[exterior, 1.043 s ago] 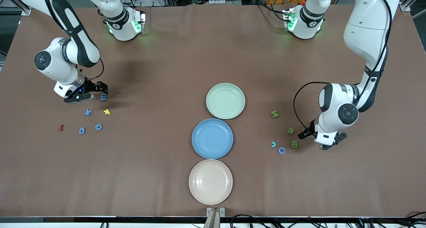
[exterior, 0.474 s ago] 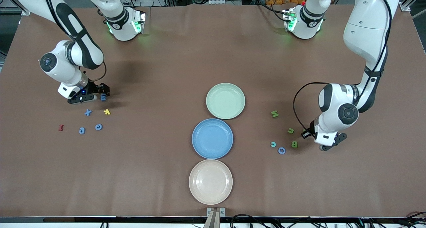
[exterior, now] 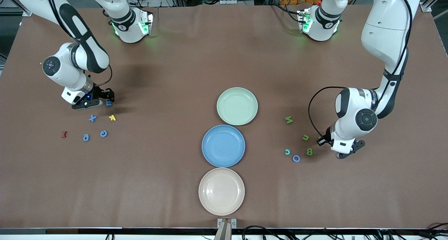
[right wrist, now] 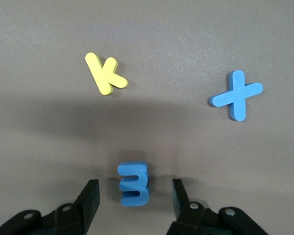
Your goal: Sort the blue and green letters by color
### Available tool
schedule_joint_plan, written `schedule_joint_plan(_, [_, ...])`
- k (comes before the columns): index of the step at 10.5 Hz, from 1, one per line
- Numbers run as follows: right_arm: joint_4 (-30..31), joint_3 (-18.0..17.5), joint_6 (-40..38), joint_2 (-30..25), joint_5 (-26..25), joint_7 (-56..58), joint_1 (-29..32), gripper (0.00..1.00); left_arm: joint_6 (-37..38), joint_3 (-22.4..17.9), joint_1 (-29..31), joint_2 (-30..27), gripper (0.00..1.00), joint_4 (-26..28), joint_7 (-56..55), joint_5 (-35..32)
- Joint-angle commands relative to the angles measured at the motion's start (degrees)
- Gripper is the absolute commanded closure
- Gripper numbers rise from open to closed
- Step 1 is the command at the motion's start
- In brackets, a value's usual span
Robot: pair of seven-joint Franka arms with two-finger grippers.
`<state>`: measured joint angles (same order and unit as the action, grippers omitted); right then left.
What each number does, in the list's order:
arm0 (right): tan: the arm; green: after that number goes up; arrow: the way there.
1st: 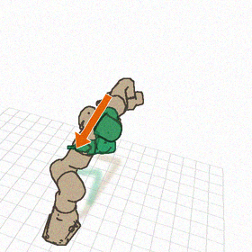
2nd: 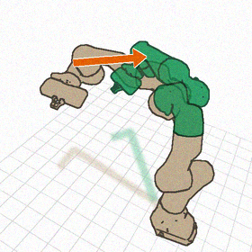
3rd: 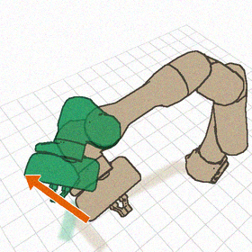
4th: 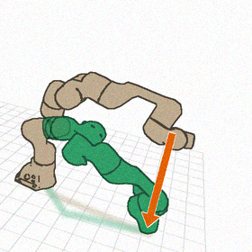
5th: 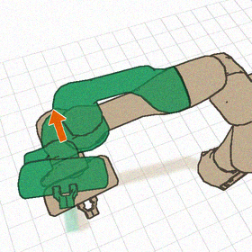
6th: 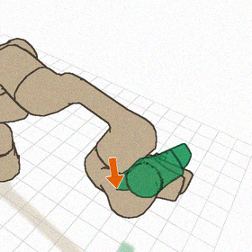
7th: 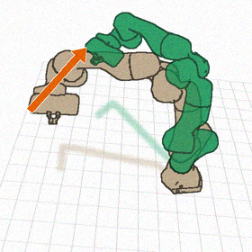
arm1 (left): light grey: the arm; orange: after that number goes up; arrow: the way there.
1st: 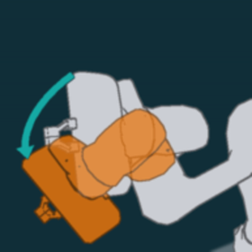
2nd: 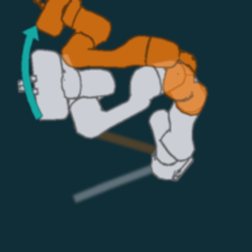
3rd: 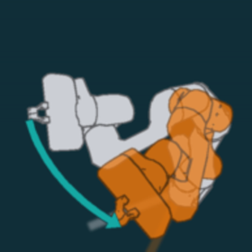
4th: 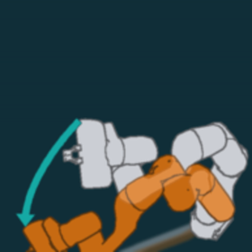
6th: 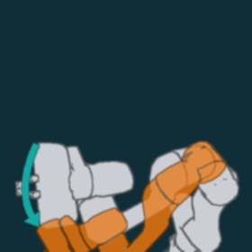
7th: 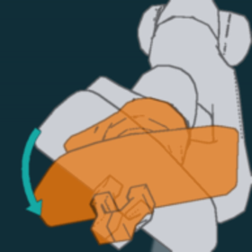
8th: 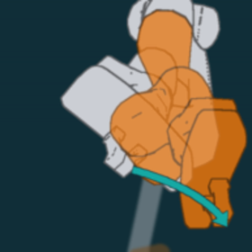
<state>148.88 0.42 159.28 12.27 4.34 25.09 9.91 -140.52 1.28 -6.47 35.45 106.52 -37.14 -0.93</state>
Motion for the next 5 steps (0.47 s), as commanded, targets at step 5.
schedule_joint_plan(5, [0.7,-1.0,2.3,1.7,0.7,1.2,1.0,0.41,8.8,0.2,-10.2,-7.8,1.0,1.0,-4.0,-1.6])
